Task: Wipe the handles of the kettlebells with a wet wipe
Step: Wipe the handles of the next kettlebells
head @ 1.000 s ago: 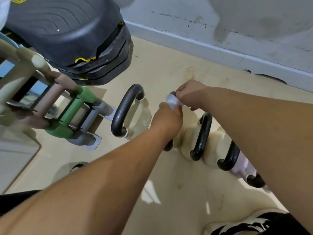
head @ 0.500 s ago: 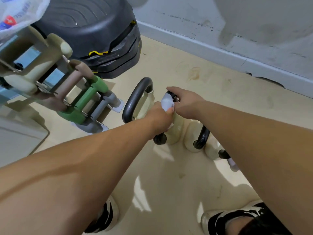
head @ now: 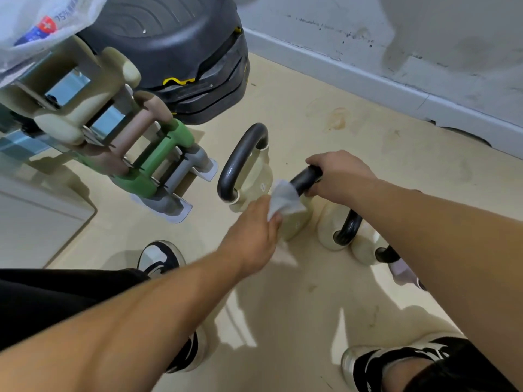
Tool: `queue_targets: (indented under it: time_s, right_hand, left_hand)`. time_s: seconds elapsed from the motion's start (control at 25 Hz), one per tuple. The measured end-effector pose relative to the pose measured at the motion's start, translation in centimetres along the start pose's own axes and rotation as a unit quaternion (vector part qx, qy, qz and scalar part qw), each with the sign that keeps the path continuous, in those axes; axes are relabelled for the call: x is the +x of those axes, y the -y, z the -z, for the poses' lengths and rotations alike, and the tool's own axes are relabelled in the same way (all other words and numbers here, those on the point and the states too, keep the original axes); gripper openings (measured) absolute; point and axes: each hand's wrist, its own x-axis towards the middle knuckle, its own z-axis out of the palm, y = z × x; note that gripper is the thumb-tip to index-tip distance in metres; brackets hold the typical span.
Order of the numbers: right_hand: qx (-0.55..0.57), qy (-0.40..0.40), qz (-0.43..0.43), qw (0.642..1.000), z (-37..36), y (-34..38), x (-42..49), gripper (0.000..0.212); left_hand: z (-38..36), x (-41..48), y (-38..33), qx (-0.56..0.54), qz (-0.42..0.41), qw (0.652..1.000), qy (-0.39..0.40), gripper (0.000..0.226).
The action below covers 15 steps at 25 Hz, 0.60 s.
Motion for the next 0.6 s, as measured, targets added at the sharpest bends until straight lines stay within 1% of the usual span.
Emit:
queue_targets:
  time_s: [0.04, 0.12, 0.16, 0.2, 0.24, 0.28, 0.32, 0.36, 0.4, 0.44, 0.48, 0.56, 0.6]
  right_hand:
    - [-0.005, 0.008, 0.009, 1.0, 0.2, -0.2, -0.1, 0.056]
    - [-0.002, 0.042, 0.033, 0.999, 0.9, -0.6, 0.0, 0.071]
    - [0.007, 0.062, 0.04, 0.997, 1.4, -0.9, 0.3, 0.078]
    - [0.02, 0.077, 0.045, 0.996, 1.7, -1.1, 0.6, 0.08]
    - [0.037, 0.09, 0.047, 0.994, 1.9, -1.3, 0.9, 0.078]
    - [0.051, 0.102, 0.047, 0.992, 2.0, -1.5, 1.1, 0.072]
    - [0.06, 0.11, 0.048, 0.991, 2.1, -1.8, 1.3, 0.063]
    - [0.066, 0.114, 0.053, 0.99, 2.1, -2.1, 1.4, 0.052]
    - [0.073, 0.115, 0.058, 0.989, 2.2, -2.4, 1.5, 0.041]
    - [0.078, 0.115, 0.064, 0.988, 2.3, -2.6, 1.6, 0.034]
    - [0.077, 0.114, 0.07, 0.988, 2.3, -2.7, 1.6, 0.031]
    - [0.059, 0.109, 0.068, 0.99, 2.5, -2.7, 1.8, 0.04]
    - [0.049, 0.103, 0.063, 0.991, 2.5, -2.5, 1.8, 0.045]
  left_hand:
    - [-0.6, -1.8, 0.1, -0.004, 0.004, 1.0, -0.002, 0.05]
    - [-1.2, -2.6, -0.7, 0.002, 0.039, 0.999, 0.0, 0.077]
    - [-1.1, -1.5, -1.9, 0.009, 0.057, 0.998, -0.008, 0.08]
    - [-0.8, 0.2, -3.4, 0.03, 0.063, 0.997, -0.013, 0.074]
    - [-0.5, 1.9, -5.0, 0.058, 0.055, 0.997, -0.008, 0.061]
    - [0.2, 3.3, -6.8, 0.088, 0.039, 0.995, 0.013, 0.05]
    - [0.5, 4.8, -8.0, 0.118, 0.028, 0.992, 0.041, 0.043]
    - [0.5, 5.9, -8.6, 0.145, 0.02, 0.988, 0.052, 0.04]
    - [0.0, 6.7, -8.4, 0.164, 0.009, 0.986, 0.041, 0.037]
    - [-0.7, 6.8, -7.6, 0.172, -0.001, 0.985, 0.012, 0.036]
    - [-1.5, 6.2, -6.4, 0.17, -0.006, 0.985, -0.028, 0.037]
    - [-2.6, 3.1, -3.6, 0.136, 0.004, 0.987, -0.09, 0.044]
    - [-3.0, 1.1, -2.0, 0.115, 0.011, 0.988, -0.105, 0.048]
